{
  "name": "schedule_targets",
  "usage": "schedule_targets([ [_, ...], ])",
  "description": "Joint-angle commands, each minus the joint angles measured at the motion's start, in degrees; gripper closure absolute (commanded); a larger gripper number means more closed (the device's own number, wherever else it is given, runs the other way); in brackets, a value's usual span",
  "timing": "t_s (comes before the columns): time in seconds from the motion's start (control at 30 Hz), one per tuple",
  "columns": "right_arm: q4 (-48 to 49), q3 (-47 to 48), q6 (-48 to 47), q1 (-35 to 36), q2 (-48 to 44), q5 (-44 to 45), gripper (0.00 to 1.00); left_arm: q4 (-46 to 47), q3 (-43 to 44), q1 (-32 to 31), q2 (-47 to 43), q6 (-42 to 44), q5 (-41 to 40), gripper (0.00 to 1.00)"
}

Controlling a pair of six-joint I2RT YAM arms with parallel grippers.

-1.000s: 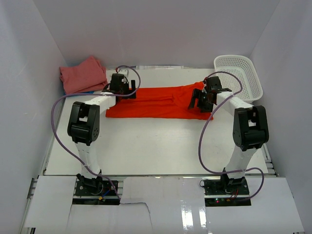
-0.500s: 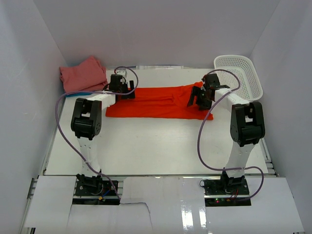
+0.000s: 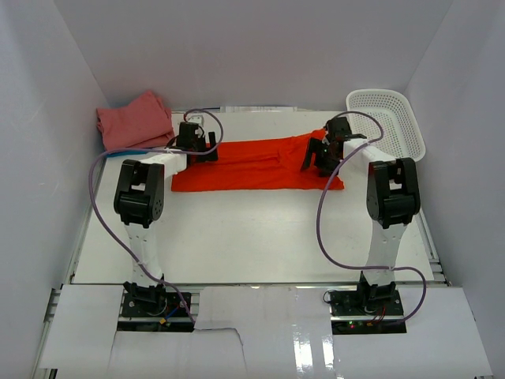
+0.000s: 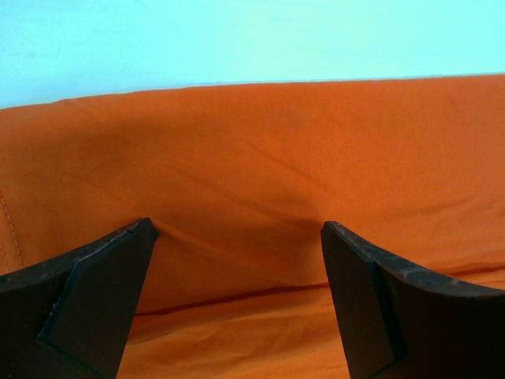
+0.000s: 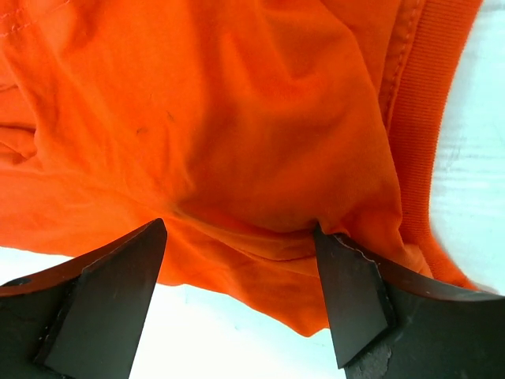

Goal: Fold and stack the t-shirts
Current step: Rotate the tshirt 90 degrees

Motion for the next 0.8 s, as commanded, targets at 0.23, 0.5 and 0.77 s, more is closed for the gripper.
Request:
schedule_targets([
  [0.23,-0.8,8.4,-1.22,-0.39,6.29,0.55,0.18,-8.94,-9.49,0.37,-7.91,-4.27,-3.07,0.02],
  [0.5,-1.33,16.05,-2.45,-0.83,12.0,-0.67,0.17,-15.26,-14.85,-4.72,-13.89,-8.13,-4.56,0.02],
  [0.77,-0.98,24.22,-2.72,-0.92,18.59,-2.7,0.17,-18.53,-20.82,-10.26,-19.25,-14.72,-4.3,0.02],
])
